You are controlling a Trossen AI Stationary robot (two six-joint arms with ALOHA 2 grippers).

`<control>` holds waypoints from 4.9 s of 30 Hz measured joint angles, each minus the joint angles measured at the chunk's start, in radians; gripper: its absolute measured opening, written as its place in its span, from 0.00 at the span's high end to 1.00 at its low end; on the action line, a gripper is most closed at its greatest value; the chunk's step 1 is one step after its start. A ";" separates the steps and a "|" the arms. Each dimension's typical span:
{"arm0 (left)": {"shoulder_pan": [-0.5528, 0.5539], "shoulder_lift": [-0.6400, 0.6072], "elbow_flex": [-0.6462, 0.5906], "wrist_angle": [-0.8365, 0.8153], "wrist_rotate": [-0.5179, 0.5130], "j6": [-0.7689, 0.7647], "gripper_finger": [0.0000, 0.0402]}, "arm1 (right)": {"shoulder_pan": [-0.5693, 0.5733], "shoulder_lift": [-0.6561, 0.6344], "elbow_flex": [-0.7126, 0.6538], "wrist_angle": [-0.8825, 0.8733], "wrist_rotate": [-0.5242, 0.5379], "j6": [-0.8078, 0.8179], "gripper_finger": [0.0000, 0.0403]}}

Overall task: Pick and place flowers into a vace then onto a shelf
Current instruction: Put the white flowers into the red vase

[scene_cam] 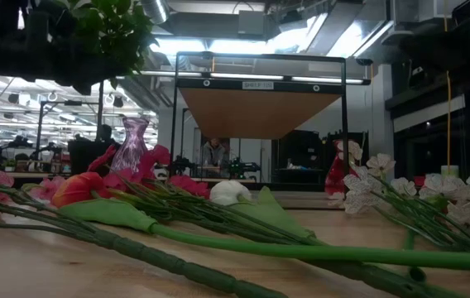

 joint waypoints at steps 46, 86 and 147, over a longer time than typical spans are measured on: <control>-0.033 0.240 0.126 -0.040 -0.019 0.010 0.99 | 0.000 0.559 0.079 0.364 -0.004 -0.012 0.98; -0.337 0.542 0.305 -0.102 -0.253 -0.089 0.99 | 0.259 0.805 0.221 0.298 -0.001 0.026 0.98; -0.519 0.701 0.405 -0.120 -0.334 -0.208 0.99 | 0.512 1.244 0.793 -0.464 0.377 0.357 0.98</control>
